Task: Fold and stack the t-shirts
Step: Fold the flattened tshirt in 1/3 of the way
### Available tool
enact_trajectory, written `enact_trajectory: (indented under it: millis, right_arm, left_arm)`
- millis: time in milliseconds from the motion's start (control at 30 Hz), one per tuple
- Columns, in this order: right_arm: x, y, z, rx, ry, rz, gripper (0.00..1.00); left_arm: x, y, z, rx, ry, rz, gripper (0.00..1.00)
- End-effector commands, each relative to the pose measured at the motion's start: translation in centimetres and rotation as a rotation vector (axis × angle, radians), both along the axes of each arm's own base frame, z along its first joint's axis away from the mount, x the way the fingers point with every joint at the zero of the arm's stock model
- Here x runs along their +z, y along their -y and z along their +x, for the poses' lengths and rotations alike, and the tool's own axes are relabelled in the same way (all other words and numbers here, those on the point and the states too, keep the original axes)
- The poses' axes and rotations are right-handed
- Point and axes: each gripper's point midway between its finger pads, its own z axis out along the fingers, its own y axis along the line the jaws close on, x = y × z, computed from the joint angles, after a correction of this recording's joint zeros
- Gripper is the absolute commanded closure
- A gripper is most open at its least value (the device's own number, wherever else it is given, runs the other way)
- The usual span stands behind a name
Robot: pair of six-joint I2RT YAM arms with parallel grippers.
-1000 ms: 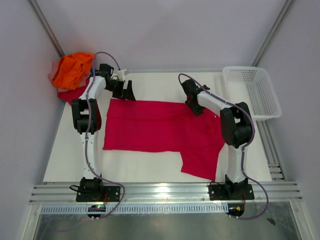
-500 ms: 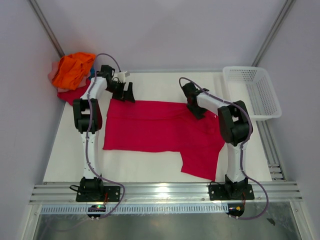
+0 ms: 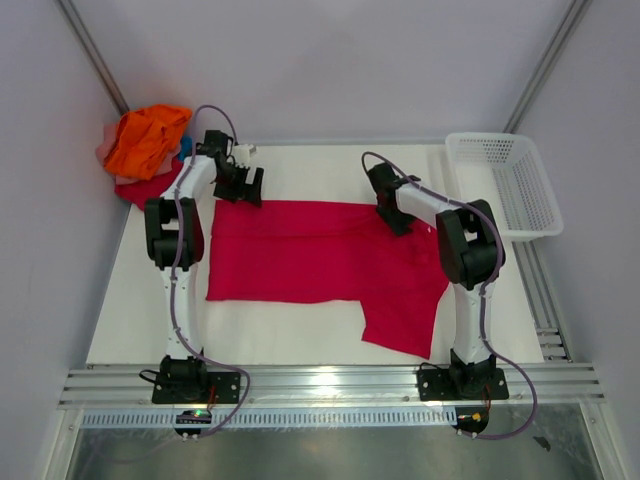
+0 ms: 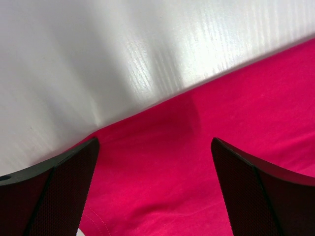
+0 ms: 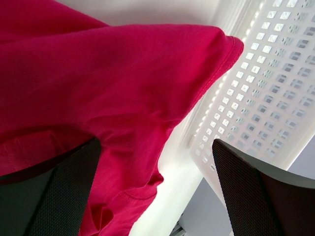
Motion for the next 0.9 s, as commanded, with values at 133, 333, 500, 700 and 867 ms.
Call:
enact_trajectory:
  millis: [133, 333, 500, 700, 867]
  right_arm:
    - [-0.6, 1.1, -3.4, -0.005, -0.090, 0.019, 0.01]
    - [-0.5, 1.2, -6.3, 0.003, -0.169, 0.056, 0.01]
    - [1.3, 1.5, -7.4, 0.014, -0.183, 0.058, 0.00]
    - [4.3, 1.3, -6.3, 0.031, -0.093, 0.081, 0.01]
    - [6.8, 0.9, -2.1, -0.008, 0.088, 0.095, 0.01]
  left_arm:
    - [-4.0, -4.5, -1.6, 0.120, -0.094, 0.169, 0.01]
    - [-4.2, -4.7, -1.8, 0.124, -0.102, 0.177, 0.01]
    - [-4.3, -4.5, -1.8, 0.130, -0.106, 0.167, 0.01]
    - [-4.5, -4.1, -2.2, 0.130, -0.118, 0.145, 0.01]
    - [-4.0, -3.4, -2.2, 0.126, -0.117, 0.104, 0.01]
